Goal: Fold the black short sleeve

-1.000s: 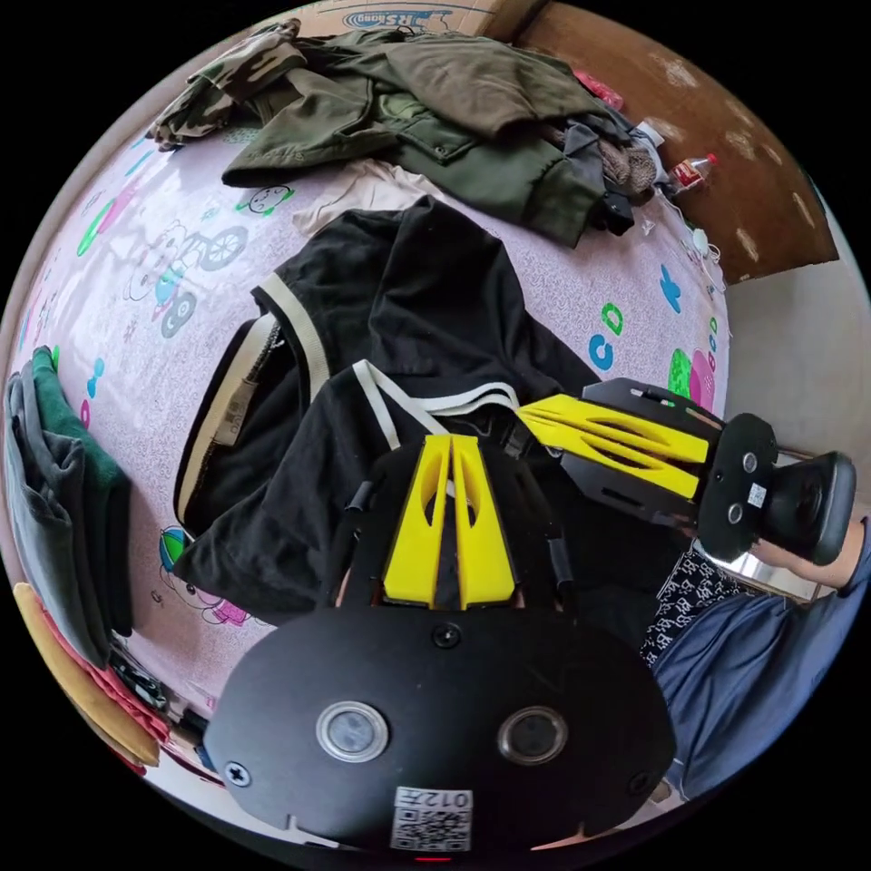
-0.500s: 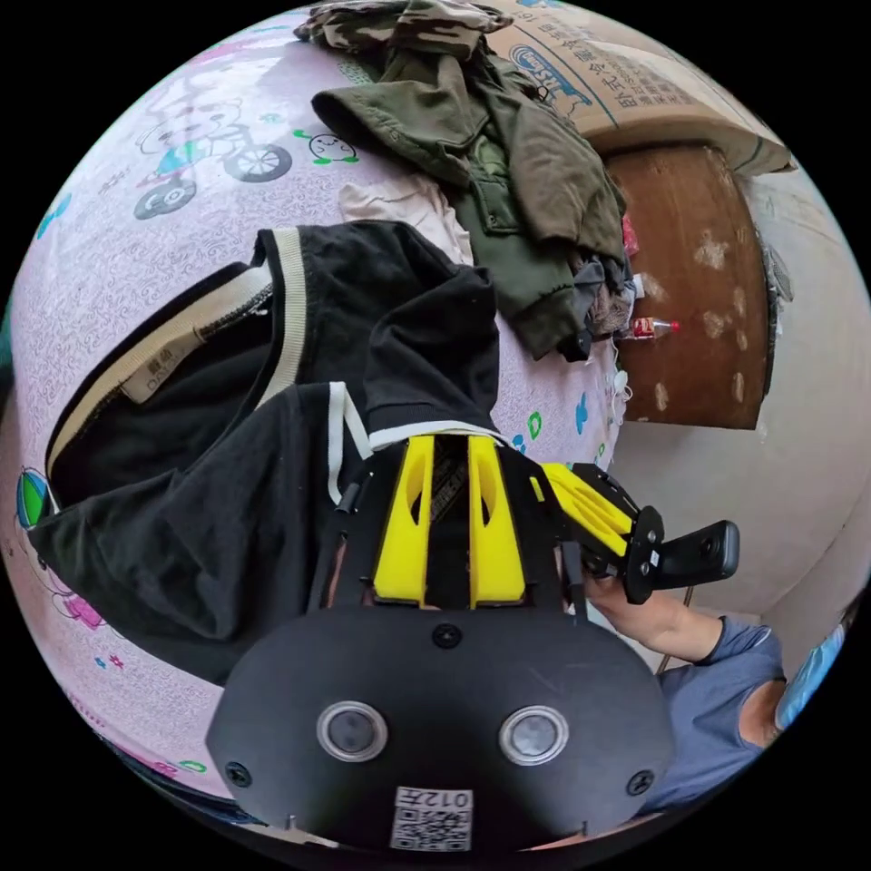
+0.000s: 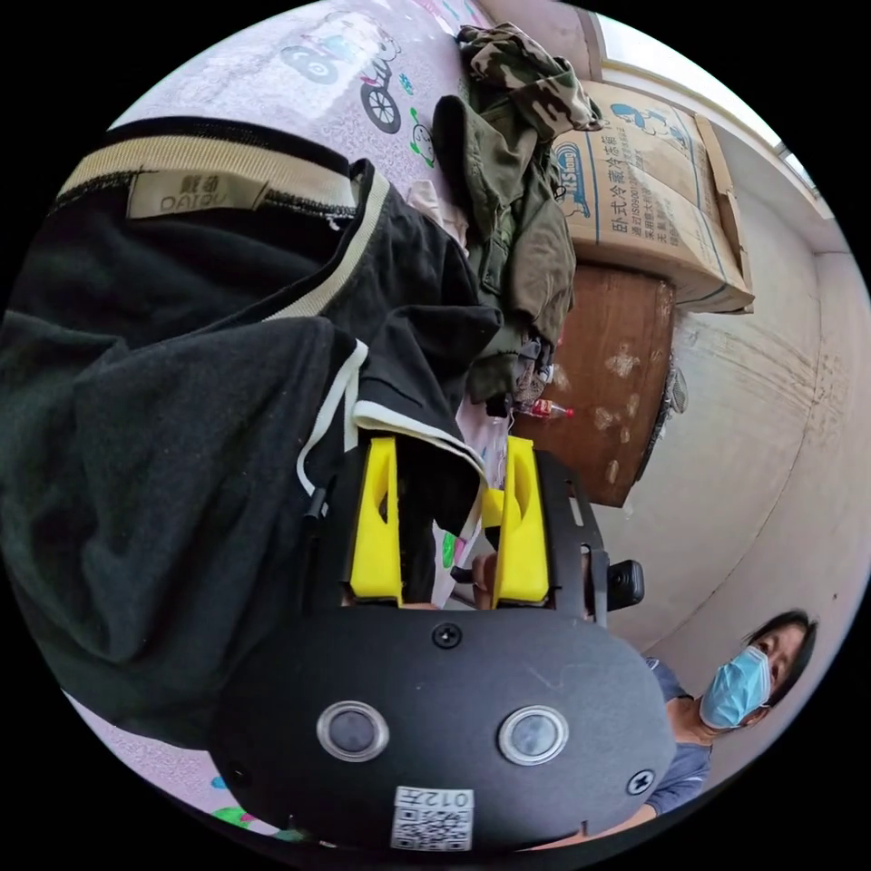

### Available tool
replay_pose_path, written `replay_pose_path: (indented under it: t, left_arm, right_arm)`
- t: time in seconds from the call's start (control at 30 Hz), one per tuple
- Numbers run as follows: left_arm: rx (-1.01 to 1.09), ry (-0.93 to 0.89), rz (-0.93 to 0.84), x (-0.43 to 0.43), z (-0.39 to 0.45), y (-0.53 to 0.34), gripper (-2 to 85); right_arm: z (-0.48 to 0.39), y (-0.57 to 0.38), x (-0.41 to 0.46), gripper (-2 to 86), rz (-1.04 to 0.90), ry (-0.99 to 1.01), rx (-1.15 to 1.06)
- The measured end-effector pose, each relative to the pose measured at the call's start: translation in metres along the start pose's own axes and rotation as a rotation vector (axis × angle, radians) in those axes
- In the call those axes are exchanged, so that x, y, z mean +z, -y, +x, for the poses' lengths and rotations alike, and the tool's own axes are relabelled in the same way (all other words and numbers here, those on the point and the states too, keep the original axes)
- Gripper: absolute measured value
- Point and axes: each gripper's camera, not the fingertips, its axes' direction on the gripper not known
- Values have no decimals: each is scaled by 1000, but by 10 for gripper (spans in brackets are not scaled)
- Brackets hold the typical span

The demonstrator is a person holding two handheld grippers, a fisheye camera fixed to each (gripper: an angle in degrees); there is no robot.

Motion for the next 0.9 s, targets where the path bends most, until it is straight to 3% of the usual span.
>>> replay_pose_path:
  t: [0.27, 0.5, 0.63, 0.77, 0.9]
  left_arm:
    - [62, 57, 95, -19, 39, -4, 65]
    - [256, 374, -34, -47, 112, -17, 53]
    - [245, 540, -103, -46, 110, -32, 52]
    - [191, 571, -99, -41, 87, -51, 51]
    - [153, 483, 18, -37, 58, -78, 51]
  right_arm:
    - [-29, 17, -1, 1, -6, 13, -69]
    - [-84, 72, 9, 2, -66, 54, -99]
    - [-120, 89, 39, 4, -141, 88, -110]
    - [-153, 92, 66, 7, -202, 66, -162]
    - [-185, 88, 100, 23, -278, -1, -272]
